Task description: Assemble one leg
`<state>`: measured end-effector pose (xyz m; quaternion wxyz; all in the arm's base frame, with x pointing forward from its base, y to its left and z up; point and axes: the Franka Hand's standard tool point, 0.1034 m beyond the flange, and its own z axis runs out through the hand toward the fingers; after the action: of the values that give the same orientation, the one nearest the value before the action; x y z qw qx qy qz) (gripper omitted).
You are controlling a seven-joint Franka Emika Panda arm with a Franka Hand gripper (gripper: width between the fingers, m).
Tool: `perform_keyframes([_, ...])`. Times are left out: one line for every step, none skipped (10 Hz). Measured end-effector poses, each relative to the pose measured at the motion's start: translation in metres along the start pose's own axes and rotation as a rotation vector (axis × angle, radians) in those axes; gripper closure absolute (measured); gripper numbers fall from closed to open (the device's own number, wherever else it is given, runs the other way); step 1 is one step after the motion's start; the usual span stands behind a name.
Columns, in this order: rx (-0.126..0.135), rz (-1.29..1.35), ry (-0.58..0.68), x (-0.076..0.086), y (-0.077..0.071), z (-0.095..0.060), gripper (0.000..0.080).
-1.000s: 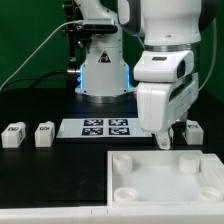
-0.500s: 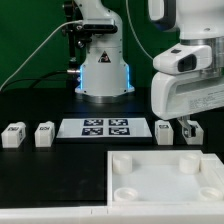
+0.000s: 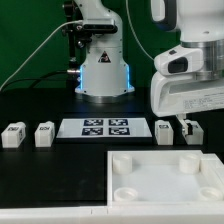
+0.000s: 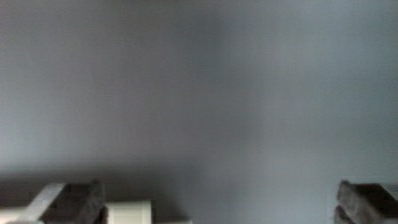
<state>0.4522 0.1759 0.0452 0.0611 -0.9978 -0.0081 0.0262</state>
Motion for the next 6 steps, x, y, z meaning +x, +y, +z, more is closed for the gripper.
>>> perform_keyframes([-0.002, 0.020, -0.064, -0.011, 0.005, 0.005, 0.0150])
perform_keyframes([0.008, 0.081, -0.202, -0.021, 0.009, 0.007, 0.0150])
perform_keyframes([0.029, 0.124, -0.350, -0.023, 0.005, 0.006, 0.0150])
perform_keyframes([0.033, 0.120, -0.479, -0.020, -0.002, 0.002, 0.0150])
perform_keyframes([0.038, 0.115, -0.571, -0.017, -0.007, -0.003, 0.0150])
perform_keyframes([0.042, 0.109, -0.630, -0.017, -0.008, -0.005, 0.0150])
